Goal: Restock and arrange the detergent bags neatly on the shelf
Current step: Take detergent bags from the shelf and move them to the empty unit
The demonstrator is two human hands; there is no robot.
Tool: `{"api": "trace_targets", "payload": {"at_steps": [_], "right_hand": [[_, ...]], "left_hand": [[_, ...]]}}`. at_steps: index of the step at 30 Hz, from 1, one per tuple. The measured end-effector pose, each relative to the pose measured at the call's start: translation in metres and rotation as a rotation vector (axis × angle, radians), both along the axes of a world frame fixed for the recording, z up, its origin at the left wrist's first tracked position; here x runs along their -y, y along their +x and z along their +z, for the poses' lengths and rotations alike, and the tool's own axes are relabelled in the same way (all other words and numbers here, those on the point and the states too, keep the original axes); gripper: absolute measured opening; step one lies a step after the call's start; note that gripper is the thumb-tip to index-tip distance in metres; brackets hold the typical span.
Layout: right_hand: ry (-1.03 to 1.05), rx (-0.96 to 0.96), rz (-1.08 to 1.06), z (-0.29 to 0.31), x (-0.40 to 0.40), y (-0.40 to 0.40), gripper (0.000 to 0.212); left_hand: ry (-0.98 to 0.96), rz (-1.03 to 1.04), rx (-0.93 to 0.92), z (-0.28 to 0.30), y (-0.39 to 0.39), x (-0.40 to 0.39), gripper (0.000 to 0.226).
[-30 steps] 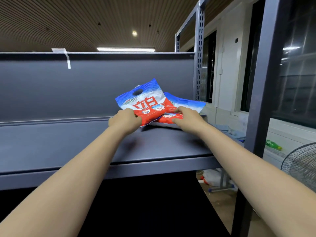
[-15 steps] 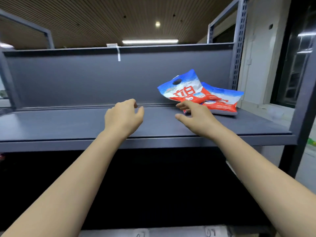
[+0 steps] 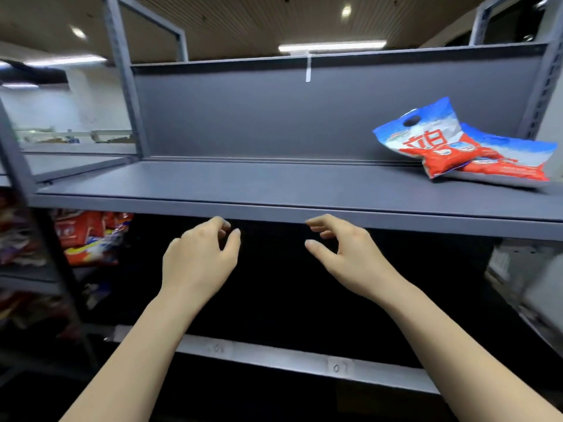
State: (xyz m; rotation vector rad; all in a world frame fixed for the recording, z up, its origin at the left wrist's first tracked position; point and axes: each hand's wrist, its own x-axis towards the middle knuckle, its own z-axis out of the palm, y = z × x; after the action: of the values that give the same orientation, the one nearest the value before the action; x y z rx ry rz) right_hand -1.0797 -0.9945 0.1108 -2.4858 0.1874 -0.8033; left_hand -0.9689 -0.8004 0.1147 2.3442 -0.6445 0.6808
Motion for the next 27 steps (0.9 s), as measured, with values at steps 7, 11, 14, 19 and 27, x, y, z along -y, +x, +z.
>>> {"api": "trace_targets", "payload": {"at_steps": [7,11,14,19,27], "right_hand": [[-0.022,-0.130,0.103,-0.033,-0.061,0.045,0.035],[-0.016,-0.180,0.189,-0.046,-0.098,0.080,0.037],[-0.008,-0.215,0.263,-0.056,-0.126,0.108,0.038],[-0.008,-0.249,0.358,-0.076,-0.170,0.162,0.040],[0.001,-0.281,0.471,-0.095,-0.238,0.261,0.042]], "left_hand": [[0.007,0.170,-0.120,-0.037,0.028,-0.099,0.023],[0.006,0.287,-0.165,-0.051,0.044,-0.149,0.023],[-0.003,0.369,-0.201,-0.060,0.058,-0.183,0.023],[-0.019,0.480,-0.258,-0.076,0.084,-0.235,0.021],[-0.005,0.588,-0.263,-0.086,0.169,-0.303,0.023]]}}
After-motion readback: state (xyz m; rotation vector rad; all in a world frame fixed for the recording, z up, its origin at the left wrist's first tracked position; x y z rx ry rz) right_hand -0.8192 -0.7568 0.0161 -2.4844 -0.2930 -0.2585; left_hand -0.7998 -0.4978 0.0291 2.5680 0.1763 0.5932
